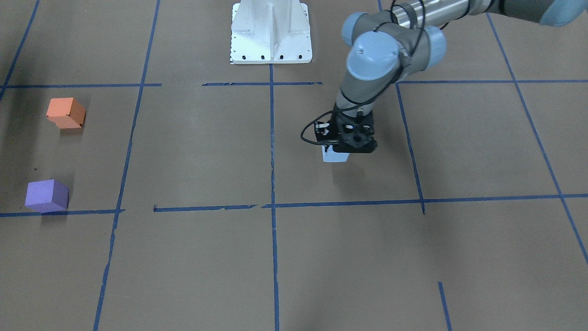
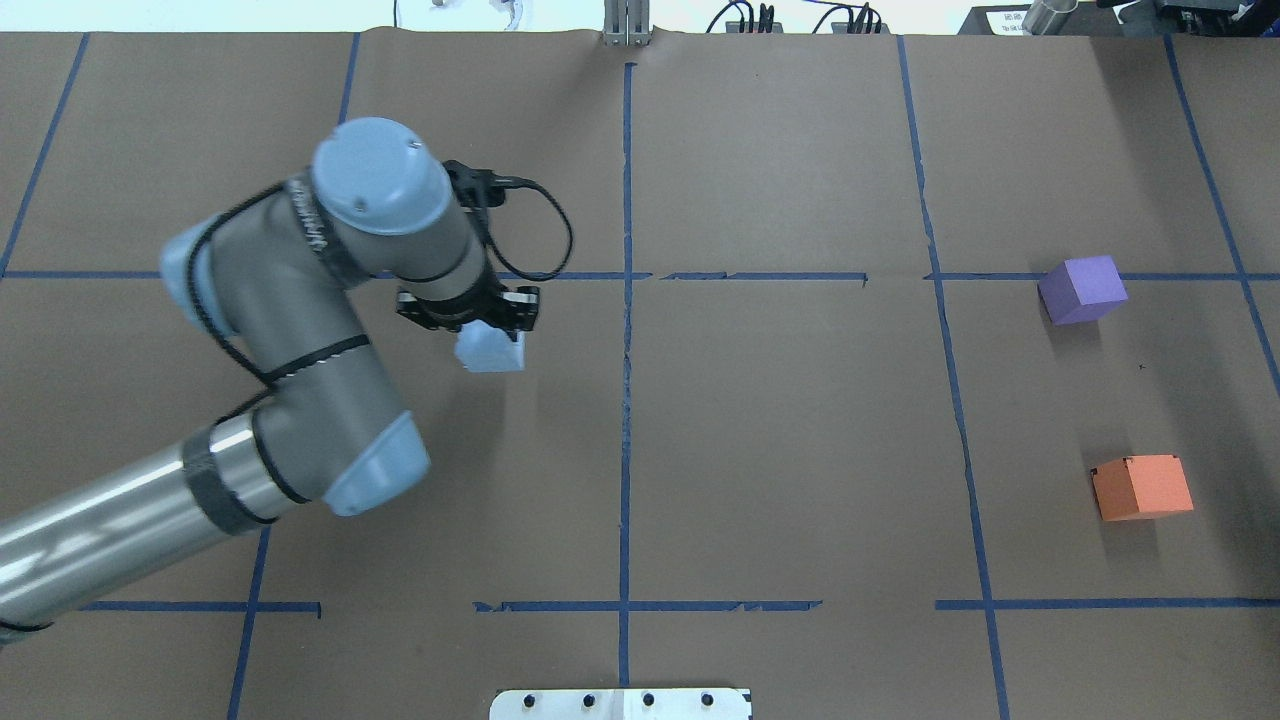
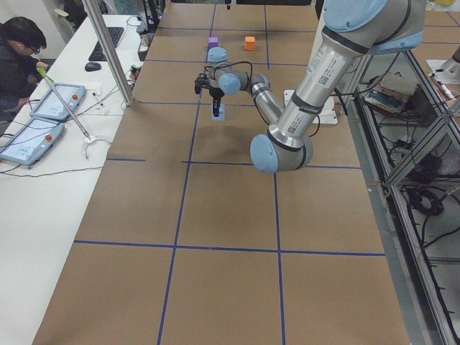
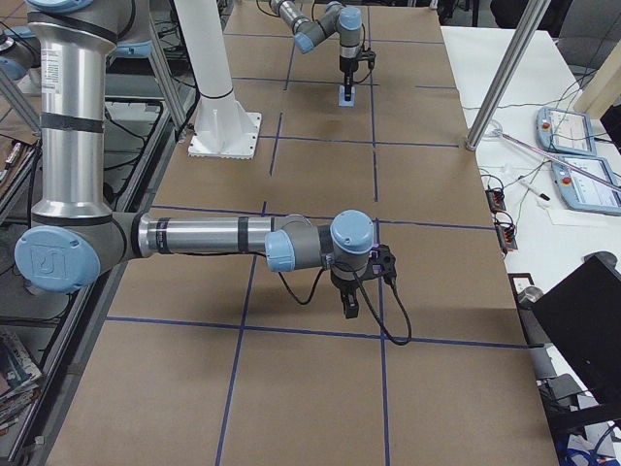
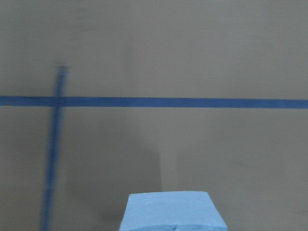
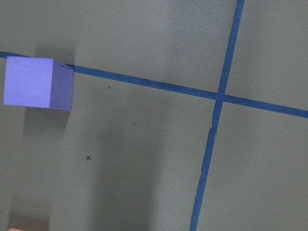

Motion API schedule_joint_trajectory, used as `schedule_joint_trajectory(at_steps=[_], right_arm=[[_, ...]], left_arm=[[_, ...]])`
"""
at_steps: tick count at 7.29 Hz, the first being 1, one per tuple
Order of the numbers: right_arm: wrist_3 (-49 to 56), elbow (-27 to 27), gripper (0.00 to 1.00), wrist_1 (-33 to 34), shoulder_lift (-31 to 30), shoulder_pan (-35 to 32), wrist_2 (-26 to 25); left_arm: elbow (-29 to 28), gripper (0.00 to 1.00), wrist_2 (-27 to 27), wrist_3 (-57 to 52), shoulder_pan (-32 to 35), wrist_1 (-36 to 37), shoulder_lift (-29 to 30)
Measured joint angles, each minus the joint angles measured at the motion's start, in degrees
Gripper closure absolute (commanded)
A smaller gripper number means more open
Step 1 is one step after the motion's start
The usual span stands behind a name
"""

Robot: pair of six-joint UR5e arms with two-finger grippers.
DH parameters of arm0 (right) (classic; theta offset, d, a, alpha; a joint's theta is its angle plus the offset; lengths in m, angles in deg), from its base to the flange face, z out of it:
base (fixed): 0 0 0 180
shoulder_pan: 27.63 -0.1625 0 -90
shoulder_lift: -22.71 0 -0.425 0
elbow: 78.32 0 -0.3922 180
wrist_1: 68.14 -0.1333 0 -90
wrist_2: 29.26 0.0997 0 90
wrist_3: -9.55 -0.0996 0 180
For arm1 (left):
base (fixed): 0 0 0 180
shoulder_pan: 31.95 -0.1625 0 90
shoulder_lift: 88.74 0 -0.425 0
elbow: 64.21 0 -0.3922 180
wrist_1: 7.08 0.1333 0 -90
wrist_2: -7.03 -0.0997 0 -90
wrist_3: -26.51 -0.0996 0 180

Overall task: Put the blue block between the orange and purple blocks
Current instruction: 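Carry the light blue cube with the left gripper to the table center, then open the left gripper and withdraw it while the right arm reaches in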

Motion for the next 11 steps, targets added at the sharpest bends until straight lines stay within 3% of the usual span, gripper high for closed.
schedule_joint_trajectory(at_steps=[1,2,3,6,9,11], right_arm=[[0.0,0.0,0.0,0.0,0.0,0.0,0.0],[0.0,0.0,0.0,0.0,0.0,0.0,0.0],[0.0,-0.1,0.0,0.0,0.0,0.0,0.0],[0.0,-0.1,0.0,0.0,0.0,0.0,0.0],[0.2,0.4,0.0,-1.2,0.1,0.4,-0.1],[-3.3,0.6,0.0,-4.1,1.5,1.5,0.0]], left_arm=[[-5.5,0.67,-3.1,2.9,-2.9,0.6,6.2],[-10.4,0.46,-4.7,4.8,-5.0,0.3,10.8],[-13.3,0.29,-5.3,5.6,-6.3,-0.5,12.8],[-15.7,0.0,-6.0,5.8,-7.3,-1.3,13.1],[-10.7,0.0,-5.2,5.3,-4.7,0.7,10.9],[0.0,0.0,2.8,-1.8,2.5,7.5,5.6]])
